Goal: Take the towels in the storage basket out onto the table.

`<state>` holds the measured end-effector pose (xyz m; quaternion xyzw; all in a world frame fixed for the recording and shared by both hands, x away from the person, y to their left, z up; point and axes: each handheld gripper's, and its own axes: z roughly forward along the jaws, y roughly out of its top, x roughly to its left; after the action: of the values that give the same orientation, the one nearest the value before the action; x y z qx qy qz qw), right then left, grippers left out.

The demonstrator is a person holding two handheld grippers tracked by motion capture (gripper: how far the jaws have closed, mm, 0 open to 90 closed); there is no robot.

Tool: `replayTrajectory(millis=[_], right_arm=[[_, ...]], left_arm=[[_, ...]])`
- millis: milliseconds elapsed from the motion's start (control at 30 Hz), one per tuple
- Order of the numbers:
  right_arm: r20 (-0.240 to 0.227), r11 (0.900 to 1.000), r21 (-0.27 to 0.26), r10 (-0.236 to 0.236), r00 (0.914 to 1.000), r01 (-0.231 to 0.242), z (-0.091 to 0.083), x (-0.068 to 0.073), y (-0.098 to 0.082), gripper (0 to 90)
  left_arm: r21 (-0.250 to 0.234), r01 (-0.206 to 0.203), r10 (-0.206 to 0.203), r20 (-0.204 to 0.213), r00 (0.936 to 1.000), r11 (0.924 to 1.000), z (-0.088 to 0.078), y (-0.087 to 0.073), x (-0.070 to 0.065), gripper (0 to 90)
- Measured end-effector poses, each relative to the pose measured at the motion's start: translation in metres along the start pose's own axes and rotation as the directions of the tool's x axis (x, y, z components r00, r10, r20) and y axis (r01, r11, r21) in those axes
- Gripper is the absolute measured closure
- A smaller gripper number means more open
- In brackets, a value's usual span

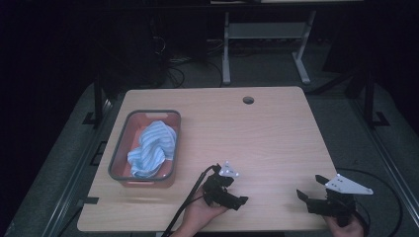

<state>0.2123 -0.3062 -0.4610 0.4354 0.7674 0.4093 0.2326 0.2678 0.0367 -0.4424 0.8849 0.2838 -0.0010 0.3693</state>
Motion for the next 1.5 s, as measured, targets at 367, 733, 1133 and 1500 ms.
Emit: replayTrajectory(millis=[367, 733, 1133, 1500], right_arm=[[-0.007, 1.0, -0.001, -0.002, 1.0, 0.002, 0.002, -0.001, 0.002, 14.1], [-0.021, 1.0, 0.01, -0.017, 0.9996, 0.018, 0.009, 0.002, 0.005, 14.1], [-0.034, 1.0, 0.014, -0.016, 0.9993, 0.017, 0.012, 0.001, 0.007, 14.1], [-0.035, 1.0, 0.016, -0.022, 0.9991, 0.023, 0.014, 0.002, 0.007, 14.1]], left_arm=[[0.0, 0.029, -0.029, 0.02, 0.9994, 0.9996, -0.013, 0.032, 0.008, 17.9], [-0.012, 0.059, -0.058, 0.037, 0.9976, 0.9982, -0.037, 0.056, 0.026, 18.0], [-0.006, 0.06, -0.06, 0.007, 0.9982, 0.9982, -0.055, 0.078, 0.043, 18.4], [-0.015, 0.089, -0.089, -0.034, 0.9954, 0.9959, -0.084, 0.08, 0.069, 20.4]])
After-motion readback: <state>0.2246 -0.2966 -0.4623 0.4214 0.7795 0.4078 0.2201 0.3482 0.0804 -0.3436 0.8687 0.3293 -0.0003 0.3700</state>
